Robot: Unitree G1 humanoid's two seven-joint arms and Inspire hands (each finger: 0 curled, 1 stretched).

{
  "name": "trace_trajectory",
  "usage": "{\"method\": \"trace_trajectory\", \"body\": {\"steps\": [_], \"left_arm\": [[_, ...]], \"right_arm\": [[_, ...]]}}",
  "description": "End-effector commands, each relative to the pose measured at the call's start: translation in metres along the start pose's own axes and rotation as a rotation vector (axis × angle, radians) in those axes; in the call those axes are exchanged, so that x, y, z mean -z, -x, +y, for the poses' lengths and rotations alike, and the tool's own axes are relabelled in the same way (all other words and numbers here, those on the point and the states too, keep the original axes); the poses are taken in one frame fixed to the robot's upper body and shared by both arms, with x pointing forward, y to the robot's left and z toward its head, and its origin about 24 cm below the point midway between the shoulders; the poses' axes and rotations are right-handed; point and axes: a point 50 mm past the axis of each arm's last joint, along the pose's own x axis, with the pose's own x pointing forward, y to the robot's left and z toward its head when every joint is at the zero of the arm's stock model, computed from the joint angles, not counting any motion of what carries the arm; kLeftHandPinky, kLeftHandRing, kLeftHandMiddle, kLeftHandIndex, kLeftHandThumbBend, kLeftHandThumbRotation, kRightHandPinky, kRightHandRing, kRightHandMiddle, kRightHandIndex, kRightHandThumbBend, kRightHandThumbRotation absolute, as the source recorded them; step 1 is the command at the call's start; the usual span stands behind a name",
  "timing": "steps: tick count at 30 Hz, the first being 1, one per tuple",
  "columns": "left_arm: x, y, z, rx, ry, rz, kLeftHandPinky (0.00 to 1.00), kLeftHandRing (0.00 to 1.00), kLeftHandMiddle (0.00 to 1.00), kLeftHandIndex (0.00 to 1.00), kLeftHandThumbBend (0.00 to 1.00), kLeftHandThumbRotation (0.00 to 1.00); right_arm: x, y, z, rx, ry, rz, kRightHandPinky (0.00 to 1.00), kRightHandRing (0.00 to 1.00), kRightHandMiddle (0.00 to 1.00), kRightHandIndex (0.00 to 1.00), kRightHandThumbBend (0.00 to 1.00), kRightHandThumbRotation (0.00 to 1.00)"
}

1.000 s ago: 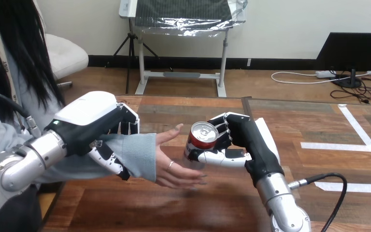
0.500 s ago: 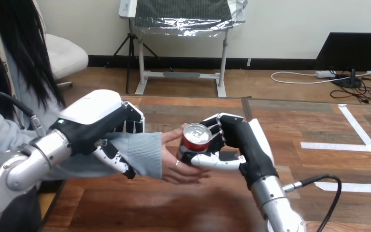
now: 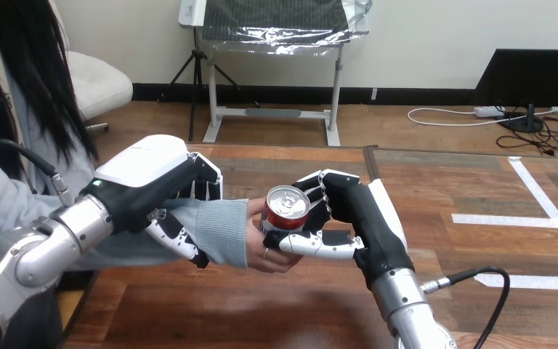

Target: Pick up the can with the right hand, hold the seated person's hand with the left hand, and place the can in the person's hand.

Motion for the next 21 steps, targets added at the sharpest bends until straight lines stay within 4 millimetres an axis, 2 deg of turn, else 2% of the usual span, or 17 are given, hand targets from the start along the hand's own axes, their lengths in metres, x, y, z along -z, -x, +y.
{"method": "trace_trajectory", "body": {"steps": [1,21], "left_arm": [[-0.023,-0.023,0.039,-0.169,-0.019,-0.132,0.2,0.26,0.34,0.35,0.9,0.0],[-0.023,-0.025,0.034,-0.156,-0.004,-0.129,0.21,0.26,0.35,0.36,0.89,0.0]], "right_arm": [[-0.035,-0.014,0.005,0.002,-0.022,-0.151,0.32,0.37,0.44,0.49,0.8,0.0],[-0.047,-0.008,0.013,-0.012,-0.036,-0.205,0.3,0.34,0.43,0.48,0.79,0.0]]}}
